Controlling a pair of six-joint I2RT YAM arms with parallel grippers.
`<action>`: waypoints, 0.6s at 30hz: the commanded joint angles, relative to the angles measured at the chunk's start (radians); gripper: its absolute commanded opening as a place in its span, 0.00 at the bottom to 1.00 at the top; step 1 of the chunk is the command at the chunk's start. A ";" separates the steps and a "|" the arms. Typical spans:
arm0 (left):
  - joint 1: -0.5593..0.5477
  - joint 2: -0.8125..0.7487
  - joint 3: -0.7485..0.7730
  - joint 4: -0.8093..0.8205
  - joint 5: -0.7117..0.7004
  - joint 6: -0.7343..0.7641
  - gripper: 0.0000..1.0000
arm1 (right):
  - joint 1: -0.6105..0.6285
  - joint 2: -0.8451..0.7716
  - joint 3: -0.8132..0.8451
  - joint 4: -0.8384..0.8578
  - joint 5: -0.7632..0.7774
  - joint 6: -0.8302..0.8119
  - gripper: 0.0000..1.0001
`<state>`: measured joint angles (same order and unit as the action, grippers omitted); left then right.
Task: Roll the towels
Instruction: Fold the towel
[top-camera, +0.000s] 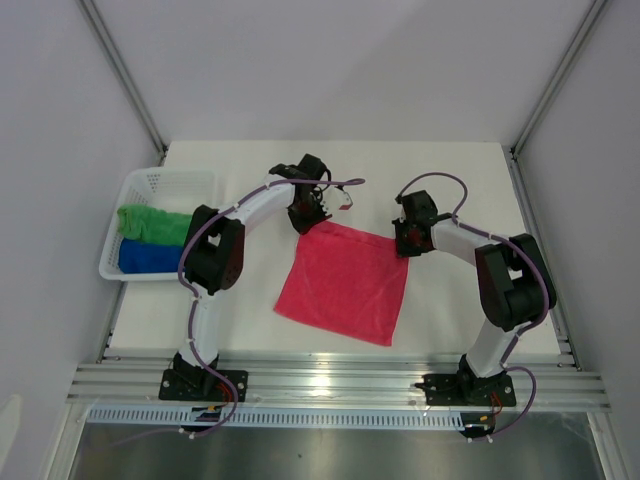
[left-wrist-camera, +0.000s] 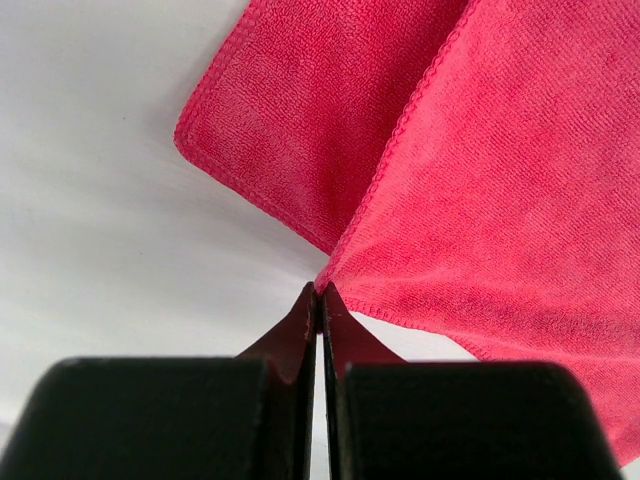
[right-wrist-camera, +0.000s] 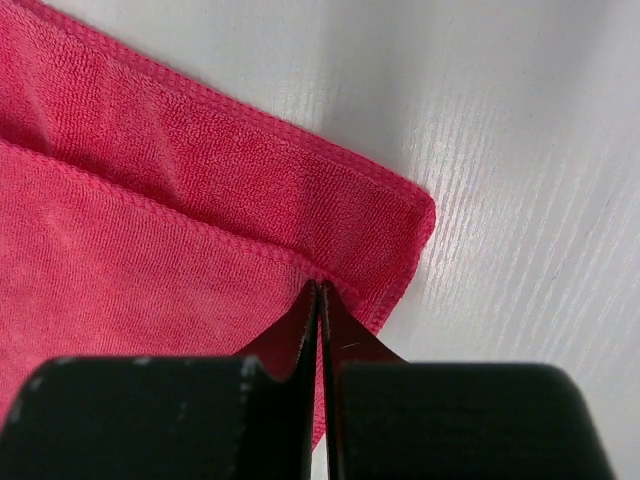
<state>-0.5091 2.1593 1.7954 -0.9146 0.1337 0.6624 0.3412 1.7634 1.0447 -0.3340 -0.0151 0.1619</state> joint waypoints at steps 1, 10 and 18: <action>0.004 -0.024 0.007 0.005 -0.005 -0.004 0.01 | 0.005 -0.013 0.014 0.004 0.015 -0.007 0.00; 0.004 -0.029 0.010 0.006 -0.005 -0.006 0.01 | 0.009 -0.044 0.026 -0.023 0.046 -0.010 0.16; 0.004 -0.024 0.013 0.005 -0.008 -0.004 0.01 | 0.038 -0.028 0.017 -0.022 0.075 -0.002 0.09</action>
<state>-0.5091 2.1593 1.7954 -0.9146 0.1333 0.6624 0.3595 1.7561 1.0458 -0.3454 0.0208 0.1570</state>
